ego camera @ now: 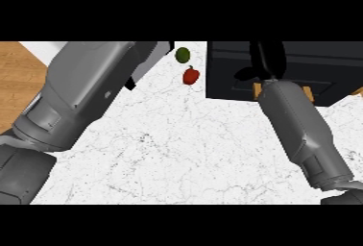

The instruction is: Pick up the can, place it into the drawer and close the drawer

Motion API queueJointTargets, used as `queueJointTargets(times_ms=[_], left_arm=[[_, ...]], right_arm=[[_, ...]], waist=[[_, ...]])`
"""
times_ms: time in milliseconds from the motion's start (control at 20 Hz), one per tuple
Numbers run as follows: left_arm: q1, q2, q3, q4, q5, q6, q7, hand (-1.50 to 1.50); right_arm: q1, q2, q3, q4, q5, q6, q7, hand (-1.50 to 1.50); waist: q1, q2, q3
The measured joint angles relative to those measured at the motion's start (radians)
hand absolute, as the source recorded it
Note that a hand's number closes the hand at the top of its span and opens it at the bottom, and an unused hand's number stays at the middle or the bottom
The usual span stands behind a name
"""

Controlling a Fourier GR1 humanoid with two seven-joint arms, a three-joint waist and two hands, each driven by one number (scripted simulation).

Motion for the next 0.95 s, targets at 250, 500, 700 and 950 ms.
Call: queueJointTargets(times_ms=[250,500,700,950], left_arm=[[0.057,0.037,-0.009,-0.079,-0.005,-0.015,0.034,-1.5],[0.107,0.079,-0.009,-0.144,-0.006,-0.042,0.048,-1.5],[0.148,0.107,-0.011,-0.204,-0.003,-0.053,0.074,-1.5],[0.198,0.131,-0.015,-0.269,-0.006,-0.051,0.085,-1.5]], right_arm=[[-0.084,-0.012,-0.025,0.109,0.008,-0.022,-0.008,-1.5],[-0.147,-0.012,-0.041,0.186,0.011,-0.022,-0.018,-1.5],[-0.174,-0.011,-0.063,0.219,-0.007,-0.005,-0.052,-1.5],[-0.187,-0.011,-0.108,0.234,-0.055,0.007,-0.144,-1.5]], waist=[[0.017,0.006,0.002],[0.023,0.014,0.005],[0.025,0.018,0.008],[0.019,0.023,0.011]])
